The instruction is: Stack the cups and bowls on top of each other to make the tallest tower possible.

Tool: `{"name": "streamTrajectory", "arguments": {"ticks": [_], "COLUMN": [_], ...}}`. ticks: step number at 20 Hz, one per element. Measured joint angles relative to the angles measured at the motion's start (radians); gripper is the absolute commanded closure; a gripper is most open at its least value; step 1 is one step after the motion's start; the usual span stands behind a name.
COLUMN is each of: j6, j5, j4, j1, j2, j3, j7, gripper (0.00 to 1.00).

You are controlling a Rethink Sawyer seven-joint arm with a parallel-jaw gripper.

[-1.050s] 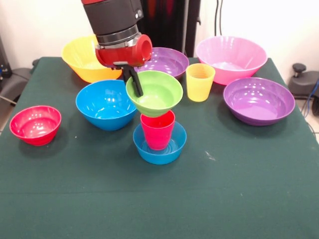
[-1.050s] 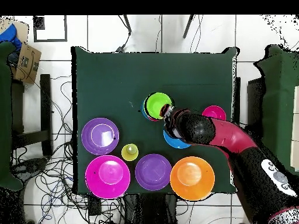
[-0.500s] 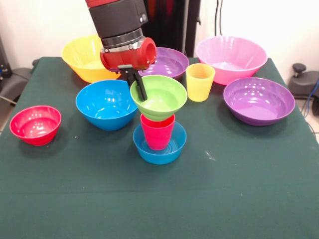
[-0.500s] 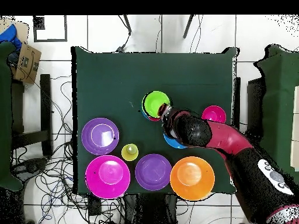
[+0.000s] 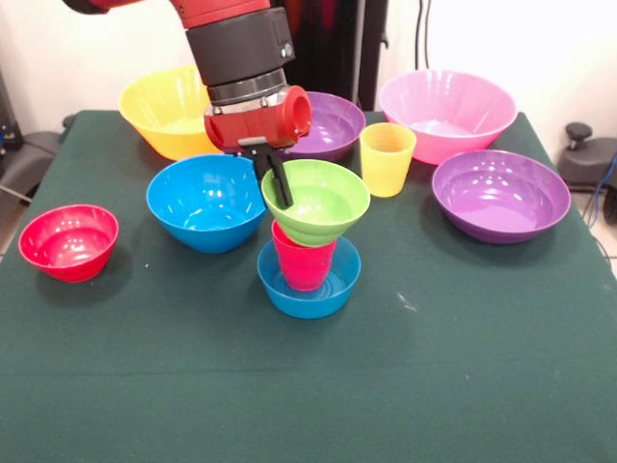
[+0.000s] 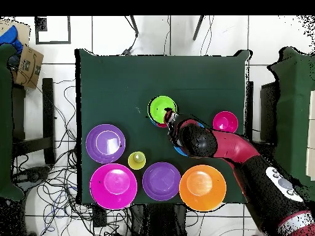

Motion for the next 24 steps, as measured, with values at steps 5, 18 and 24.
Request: {"name": "streamTrajectory", "arguments": {"ticks": [5, 18, 24], "j6": [-0.003, 0.065, 0.103], "j5": [-0.025, -0.026, -0.026], "j4": [0.0, 0.0, 0.0], "j1": [0.002, 0.057, 0.06], "j2": [0.002, -0.027, -0.03], "j3": [-0.003, -0.061, -0.069], "j7": [0.0, 0.0, 0.0], "gripper": [1.0, 1.0, 1.0]}}
